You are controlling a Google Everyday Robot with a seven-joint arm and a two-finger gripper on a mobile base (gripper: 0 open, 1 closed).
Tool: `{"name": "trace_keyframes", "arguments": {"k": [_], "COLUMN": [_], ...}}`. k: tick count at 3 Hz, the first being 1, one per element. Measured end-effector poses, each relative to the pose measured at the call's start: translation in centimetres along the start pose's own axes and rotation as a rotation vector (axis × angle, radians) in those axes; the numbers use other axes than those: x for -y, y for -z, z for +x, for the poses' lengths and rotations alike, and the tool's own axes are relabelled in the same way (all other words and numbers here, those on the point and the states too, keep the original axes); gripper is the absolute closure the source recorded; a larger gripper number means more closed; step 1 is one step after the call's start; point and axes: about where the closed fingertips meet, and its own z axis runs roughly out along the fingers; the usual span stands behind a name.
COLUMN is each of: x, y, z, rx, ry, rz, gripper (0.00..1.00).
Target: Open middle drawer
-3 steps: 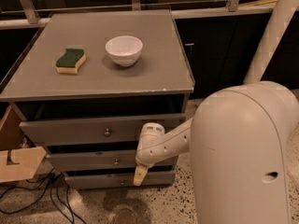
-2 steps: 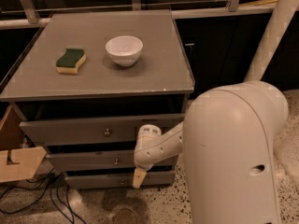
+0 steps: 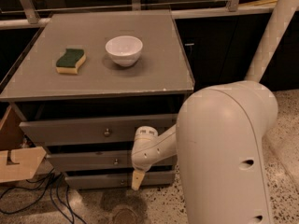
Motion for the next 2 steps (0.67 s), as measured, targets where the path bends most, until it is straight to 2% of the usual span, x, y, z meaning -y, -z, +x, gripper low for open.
{"name": "trace_keyframes", "arguments": {"k": [1, 2], "x": [-0.5, -0.7], "y": [-0.5, -0.9], "z": [-0.6, -1.9], "rx": [-0.012, -0.027], "ry": [0.025, 0.078], "rz": [-0.007, -0.002], "gripper": [0.0, 0.0]}}
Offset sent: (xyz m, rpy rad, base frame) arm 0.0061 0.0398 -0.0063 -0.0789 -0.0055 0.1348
